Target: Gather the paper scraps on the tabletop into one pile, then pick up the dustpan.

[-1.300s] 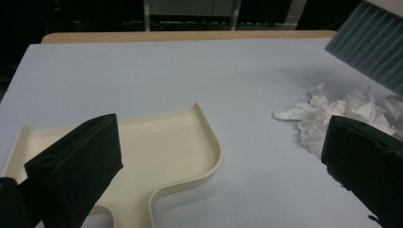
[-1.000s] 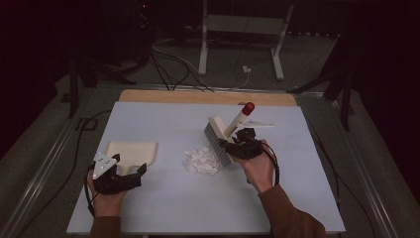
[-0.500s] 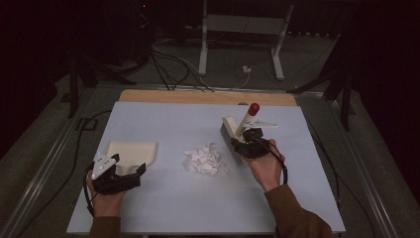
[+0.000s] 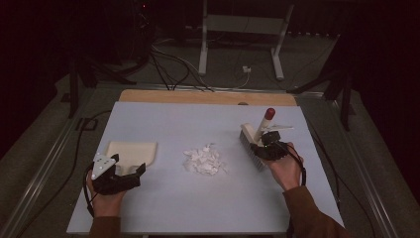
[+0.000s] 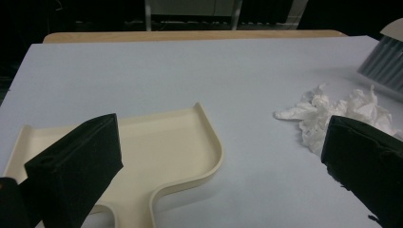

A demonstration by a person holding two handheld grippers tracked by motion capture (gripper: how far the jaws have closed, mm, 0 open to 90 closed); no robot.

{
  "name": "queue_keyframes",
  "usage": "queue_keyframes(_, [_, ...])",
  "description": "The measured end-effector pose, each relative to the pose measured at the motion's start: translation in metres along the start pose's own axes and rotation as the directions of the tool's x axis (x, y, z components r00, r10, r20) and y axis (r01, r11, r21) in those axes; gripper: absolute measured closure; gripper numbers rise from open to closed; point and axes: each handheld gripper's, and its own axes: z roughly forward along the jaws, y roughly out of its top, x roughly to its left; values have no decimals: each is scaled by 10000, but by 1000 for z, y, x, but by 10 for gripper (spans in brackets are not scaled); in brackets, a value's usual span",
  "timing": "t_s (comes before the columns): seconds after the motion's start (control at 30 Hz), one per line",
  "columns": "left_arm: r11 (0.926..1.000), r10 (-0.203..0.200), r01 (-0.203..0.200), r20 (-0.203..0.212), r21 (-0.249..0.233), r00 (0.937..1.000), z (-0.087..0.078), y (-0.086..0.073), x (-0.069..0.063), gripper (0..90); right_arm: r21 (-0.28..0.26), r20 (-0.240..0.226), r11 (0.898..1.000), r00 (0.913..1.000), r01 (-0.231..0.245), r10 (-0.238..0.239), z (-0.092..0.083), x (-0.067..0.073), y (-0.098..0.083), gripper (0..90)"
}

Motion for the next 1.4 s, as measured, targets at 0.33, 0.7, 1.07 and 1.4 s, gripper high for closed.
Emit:
queue_keyframes(0.33, [10000, -9, 9, -12, 25, 10000, 1, 0, 0, 5, 373, -66, 9979, 9986, 532, -530, -6, -20, -9, 667])
queue_keyframes(0.7, [10000, -68, 68, -86, -14, 9999, 0, 0, 1, 5, 279, -206, 9969, 9971, 733, -728, 3, -27, -12, 643])
queue_keyframes(1.07, [9999, -105, 105, -219, -4, 9997, -1, 0, 3, 5, -108, -77, 9987, 9987, 506, -507, 12, -25, -8, 649])
queue_keyframes(1.4, [9974, 211, -118, -1323, 709, 9910, -5, -1, 7, 5, -55, 192, 9987, 9986, 499, -498, 10, -28, -8, 665])
